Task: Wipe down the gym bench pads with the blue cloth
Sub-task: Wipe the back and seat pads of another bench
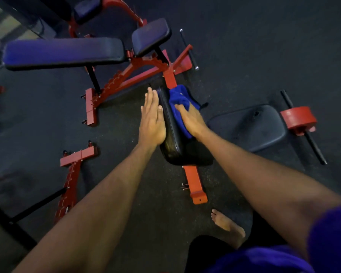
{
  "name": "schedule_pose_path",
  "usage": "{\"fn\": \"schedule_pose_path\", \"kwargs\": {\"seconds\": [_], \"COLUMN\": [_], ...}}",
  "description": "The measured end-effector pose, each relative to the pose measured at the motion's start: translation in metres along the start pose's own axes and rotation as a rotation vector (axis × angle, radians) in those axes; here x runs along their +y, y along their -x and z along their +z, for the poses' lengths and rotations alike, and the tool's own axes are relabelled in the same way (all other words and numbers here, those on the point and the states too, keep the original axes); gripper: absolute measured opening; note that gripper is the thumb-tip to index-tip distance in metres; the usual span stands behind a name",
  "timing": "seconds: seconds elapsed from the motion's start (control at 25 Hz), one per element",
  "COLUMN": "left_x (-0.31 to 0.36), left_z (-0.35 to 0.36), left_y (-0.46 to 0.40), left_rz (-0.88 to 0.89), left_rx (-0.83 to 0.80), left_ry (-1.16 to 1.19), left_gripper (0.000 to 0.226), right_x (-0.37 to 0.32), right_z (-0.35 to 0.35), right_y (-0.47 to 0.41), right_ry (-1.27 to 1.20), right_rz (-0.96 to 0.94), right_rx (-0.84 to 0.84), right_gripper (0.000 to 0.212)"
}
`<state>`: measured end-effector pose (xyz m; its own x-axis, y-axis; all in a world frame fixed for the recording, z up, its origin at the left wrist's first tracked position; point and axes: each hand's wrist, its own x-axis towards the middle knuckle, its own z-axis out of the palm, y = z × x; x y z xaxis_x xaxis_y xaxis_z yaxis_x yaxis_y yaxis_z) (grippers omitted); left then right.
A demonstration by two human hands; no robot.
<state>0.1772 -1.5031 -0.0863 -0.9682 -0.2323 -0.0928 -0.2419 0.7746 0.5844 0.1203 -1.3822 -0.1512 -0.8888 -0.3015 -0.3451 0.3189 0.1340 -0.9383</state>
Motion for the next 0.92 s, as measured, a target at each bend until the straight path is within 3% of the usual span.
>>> {"fn": "schedule_pose_path", "kwargs": {"seconds": [0.12, 0.28, 0.36, 0.48, 0.6, 0.72, 0.8, 0.92], "left_x": [0.016, 0.04, 0.038, 0.036, 0.036, 0.03, 0.028, 0.029], "left_z": [-0.003, 0.023, 0.031, 0.03, 0.031, 0.033, 0.033, 0.034], "left_y": [-0.011, -0.007, -0.006, -0.013, -0.012, -0.012, -0.014, -0.014], "left_rz": [-0.133, -0.172, -0.107, -0.104, -0.085, -0.071, -0.072, -0.067], "left_rx": [-0.028, 0.022, 0.024, 0.029, 0.044, 0.057, 0.065, 0.059], "left_ry": [-0.084, -0.325, -0.456, -0.444, -0.419, -0.429, -0.456, -0.474], "left_gripper": [0.057, 0.075, 0.072, 0.065, 0.064, 0.062, 0.061, 0.061], "right_x": [0.028, 0.092, 0.104, 0.089, 0.066, 0.081, 0.1, 0.107], "right_z": [-0.032, -0.093, -0.096, -0.061, -0.018, -0.003, -0.002, -0.009], "right_y": [0.034, 0.084, 0.081, 0.042, -0.014, -0.057, -0.073, -0.117], "right_ry": [-0.235, -0.522, -0.442, -0.227, -0.002, 0.063, 0.05, 0.068], "right_rz": [0.092, 0.367, 0.431, 0.34, 0.121, 0.059, 0.092, 0.325], "right_rx": [0.184, 0.311, 0.287, 0.127, -0.049, -0.116, -0.098, -0.048], "right_gripper": [0.023, 0.029, 0.046, 0.073, 0.065, 0.056, 0.055, 0.06]}}
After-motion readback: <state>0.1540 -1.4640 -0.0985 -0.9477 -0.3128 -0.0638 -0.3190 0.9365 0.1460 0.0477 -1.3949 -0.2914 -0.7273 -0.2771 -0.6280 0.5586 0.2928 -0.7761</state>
